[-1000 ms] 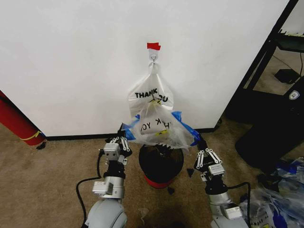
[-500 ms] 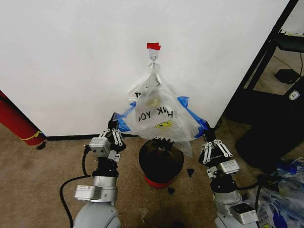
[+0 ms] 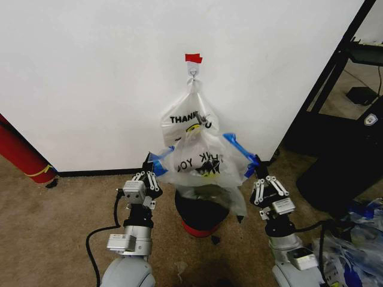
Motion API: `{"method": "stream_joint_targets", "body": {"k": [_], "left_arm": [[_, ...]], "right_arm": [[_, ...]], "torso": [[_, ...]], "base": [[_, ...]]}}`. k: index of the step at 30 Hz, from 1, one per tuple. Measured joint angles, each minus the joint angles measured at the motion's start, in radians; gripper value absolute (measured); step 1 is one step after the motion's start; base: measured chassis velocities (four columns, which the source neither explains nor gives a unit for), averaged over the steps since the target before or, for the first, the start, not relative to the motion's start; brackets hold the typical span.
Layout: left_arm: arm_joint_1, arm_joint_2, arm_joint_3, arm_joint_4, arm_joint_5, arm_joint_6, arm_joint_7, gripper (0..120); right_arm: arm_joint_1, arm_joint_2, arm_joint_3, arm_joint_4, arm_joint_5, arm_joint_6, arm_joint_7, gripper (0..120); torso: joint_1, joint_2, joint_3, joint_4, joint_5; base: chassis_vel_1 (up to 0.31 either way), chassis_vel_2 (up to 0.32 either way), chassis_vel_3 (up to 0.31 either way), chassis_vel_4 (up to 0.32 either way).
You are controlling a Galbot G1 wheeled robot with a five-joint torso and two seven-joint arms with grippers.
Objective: Pick up the garbage bag from the wall and place it over the trash bin.
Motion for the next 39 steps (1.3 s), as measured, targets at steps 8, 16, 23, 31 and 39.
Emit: {"method": "stream_joint_targets", "body": {"k": [8, 16, 23, 31, 39], "left_arm": [[0.006, -0.009, -0.011, 0.041, 0.032, -0.018, -0.002, 0], [0.032, -0.003, 0.049, 0.169, 0.082, -0.057, -0.005, 0], [0.088, 0.065, 0.068, 0.16, 0.128, -0.084, 0.006, 0], [0.084, 0.093, 0.065, 0.154, 0.133, -0.084, 0.014, 0], [0.06, 0.085, 0.091, 0.216, 0.118, -0.073, 0.019, 0]], "right_arm": [[0.035, 0.01, -0.022, -0.087, 0.001, 0.039, -0.025, 0], [0.037, -0.03, -0.052, -0.192, -0.005, 0.043, -0.051, 0], [-0.06, -0.141, -0.065, -0.152, 0.035, -0.037, -0.031, 0], [-0.085, -0.184, -0.05, -0.131, 0.088, -0.045, -0.036, 0], [-0.068, -0.21, -0.056, -0.156, 0.162, -0.027, -0.105, 0]], "torso": [[0.0, 0.0, 0.0, 0.0, 0.0], [0.0, 0.0, 0.0, 0.0001, 0.0001], [0.0, 0.0, 0.0, 0.0, 0.0001], [0.0, 0.0, 0.0, 0.0001, 0.0001], [0.0, 0.0, 0.0, 0.0, 0.0002]], "base": [[0.0, 0.0, 0.0, 0.0], [0.0, 0.0, 0.0, 0.0], [0.0, 0.0, 0.0, 0.0], [0.0, 0.0, 0.0, 0.0], [0.0, 0.0, 0.0, 0.0]]}}
